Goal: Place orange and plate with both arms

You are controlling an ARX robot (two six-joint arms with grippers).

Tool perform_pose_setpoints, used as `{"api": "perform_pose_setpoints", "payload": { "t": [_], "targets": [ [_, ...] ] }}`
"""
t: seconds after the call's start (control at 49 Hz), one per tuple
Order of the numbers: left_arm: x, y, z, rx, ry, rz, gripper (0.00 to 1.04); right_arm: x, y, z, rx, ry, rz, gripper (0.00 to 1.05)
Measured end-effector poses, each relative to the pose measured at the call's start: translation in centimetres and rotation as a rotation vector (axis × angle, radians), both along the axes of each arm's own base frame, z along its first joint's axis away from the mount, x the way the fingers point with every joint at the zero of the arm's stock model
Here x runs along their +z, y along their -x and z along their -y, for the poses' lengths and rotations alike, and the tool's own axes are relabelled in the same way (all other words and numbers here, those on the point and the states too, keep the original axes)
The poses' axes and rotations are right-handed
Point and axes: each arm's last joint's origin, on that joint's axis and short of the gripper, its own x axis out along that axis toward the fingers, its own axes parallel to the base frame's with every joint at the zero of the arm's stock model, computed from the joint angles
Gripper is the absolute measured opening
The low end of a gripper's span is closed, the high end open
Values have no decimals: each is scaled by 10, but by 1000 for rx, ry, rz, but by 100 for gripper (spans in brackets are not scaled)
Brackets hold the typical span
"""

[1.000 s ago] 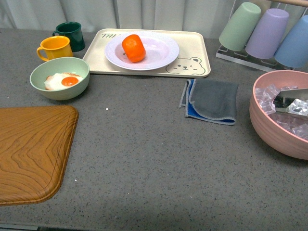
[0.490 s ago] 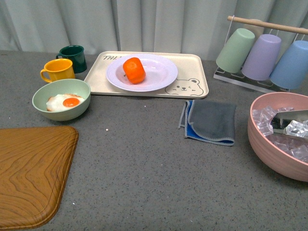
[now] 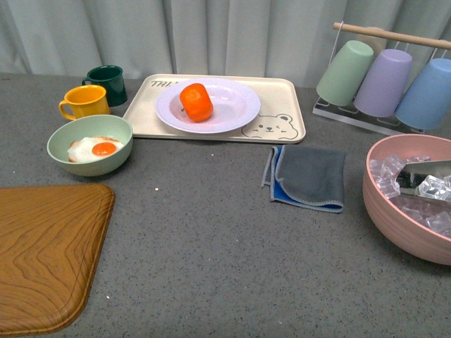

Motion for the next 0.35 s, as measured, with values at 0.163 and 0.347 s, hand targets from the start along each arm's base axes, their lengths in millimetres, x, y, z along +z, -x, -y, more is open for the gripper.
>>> {"api": "perform_pose_setpoints", "payload": {
  "t": [0.163,0.347],
  "targets": [
    [0,0,0,0,0,0,98,0,0,0,0,0,0,95],
    [0,0,0,0,0,0,98,0,0,0,0,0,0,95]
  ]
}}
